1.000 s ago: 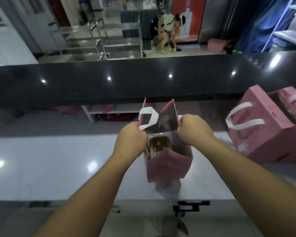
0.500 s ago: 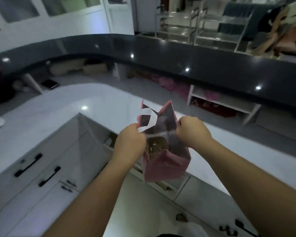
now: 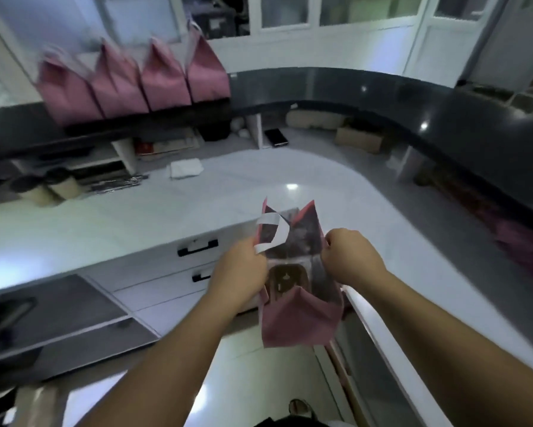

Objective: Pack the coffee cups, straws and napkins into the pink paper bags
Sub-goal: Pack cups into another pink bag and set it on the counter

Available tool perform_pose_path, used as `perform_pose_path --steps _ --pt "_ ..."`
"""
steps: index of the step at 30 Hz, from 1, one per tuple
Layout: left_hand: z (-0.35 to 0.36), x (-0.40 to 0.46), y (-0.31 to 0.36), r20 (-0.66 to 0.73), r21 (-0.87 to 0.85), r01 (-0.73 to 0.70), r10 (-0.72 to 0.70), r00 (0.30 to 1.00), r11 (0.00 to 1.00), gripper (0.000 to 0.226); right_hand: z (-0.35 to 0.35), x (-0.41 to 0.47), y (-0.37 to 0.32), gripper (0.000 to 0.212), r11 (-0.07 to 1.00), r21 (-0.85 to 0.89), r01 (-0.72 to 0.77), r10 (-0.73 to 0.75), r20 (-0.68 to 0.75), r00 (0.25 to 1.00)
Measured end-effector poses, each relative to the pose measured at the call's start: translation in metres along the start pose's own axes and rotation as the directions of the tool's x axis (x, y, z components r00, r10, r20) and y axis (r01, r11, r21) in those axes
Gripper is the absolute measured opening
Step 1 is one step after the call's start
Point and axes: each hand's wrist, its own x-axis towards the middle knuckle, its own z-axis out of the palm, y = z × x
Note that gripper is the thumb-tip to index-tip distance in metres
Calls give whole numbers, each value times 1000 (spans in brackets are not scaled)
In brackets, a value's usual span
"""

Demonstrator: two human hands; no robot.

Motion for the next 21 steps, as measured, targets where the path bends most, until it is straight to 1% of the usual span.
perform_pose_path --steps 3,6,9,12,15,18,21 --pt "-21 27 -15 -70 -22 110 -111 991 994 24 2 46 -36 23 991 -10 130 -129 29 991" --pt "-42 45 -36 -126 -66 168 -176 976 984 26 8 82 -81 23 966 -17 258 -256 55 965" --pt "-65 59 -64 -172 -98 227 -241 955 969 26 18 109 -130 24 939 1 345 -343 95 934" --pt "-97 79 -96 -221 -119 276 -296 929 954 27 31 132 -179 30 911 51 410 -413 107 905" --pt "-133 101 -131 -252 -144 287 -315 915 947 33 43 151 -231 34 886 70 458 -463 95 881" --pt "-168 124 -170 -262 -175 280 -319 911 944 26 54 167 -287 36 880 64 471 -475 86 876" --pt "-207 150 -203 -254 -182 275 -315 914 944 25 64 180 -338 35 896 72 437 -442 91 892"
